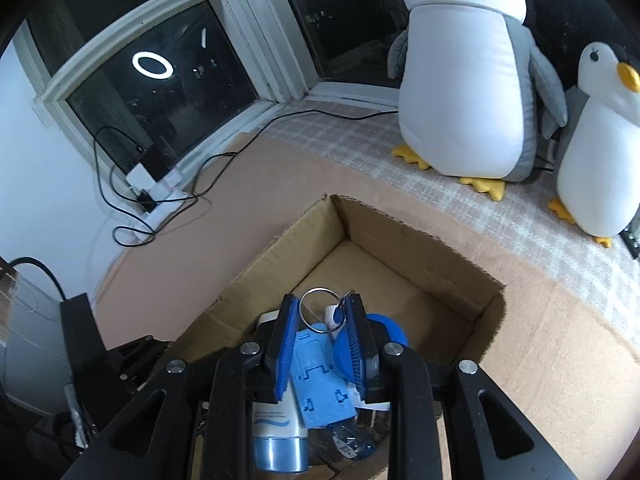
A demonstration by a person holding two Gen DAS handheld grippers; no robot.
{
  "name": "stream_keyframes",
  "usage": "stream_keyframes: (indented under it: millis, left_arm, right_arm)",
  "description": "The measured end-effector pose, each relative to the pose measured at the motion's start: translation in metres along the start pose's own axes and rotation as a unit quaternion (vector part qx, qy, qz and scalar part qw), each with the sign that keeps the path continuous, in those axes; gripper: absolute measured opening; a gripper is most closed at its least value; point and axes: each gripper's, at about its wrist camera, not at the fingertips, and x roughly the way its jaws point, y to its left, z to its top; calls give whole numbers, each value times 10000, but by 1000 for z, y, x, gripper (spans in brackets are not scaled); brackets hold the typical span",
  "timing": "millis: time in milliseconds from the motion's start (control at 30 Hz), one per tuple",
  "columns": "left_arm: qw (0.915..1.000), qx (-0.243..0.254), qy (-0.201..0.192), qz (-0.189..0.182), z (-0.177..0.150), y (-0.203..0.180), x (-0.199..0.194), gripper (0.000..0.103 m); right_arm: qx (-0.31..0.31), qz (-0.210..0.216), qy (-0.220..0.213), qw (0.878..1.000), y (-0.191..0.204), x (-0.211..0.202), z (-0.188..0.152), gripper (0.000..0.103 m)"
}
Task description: Organize rigid objects
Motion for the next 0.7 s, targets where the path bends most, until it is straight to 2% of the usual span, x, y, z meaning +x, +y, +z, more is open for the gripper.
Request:
stream_keyframes:
  millis: [33,100,167,400,533,667,700]
  left_arm:
    - [10000,2,0,1,0,0,0,27]
    - [10000,2,0,0,0,0,0,27]
    - [10000,18,3,2,0,0,0,27]
    - [10000,27,35,-27,3,-1,-1,27]
    - [10000,70,-31,24,4,-3,-7,30]
    - [9998,60,-175,75,7,-4,-20,41]
    - [9996,91,-257,120,8,-5,-25,48]
  right_arm:
    - [-8,0,6,10000,0,0,-1,32]
    - [-48,-95,-22,9999,2,-2,-2,34]
    - [-118,-184,-13,9998,5,-4,-5,43]
    - [-265,-404,-165,9987,16,-23,-21,45]
    - [-249,-525,-305,9978,20,-39,-32,53]
    - [-172,-731,-467,9961,23,-59,-41,58]
    - [-114,-772,-500,9957,22,-63,-43,60]
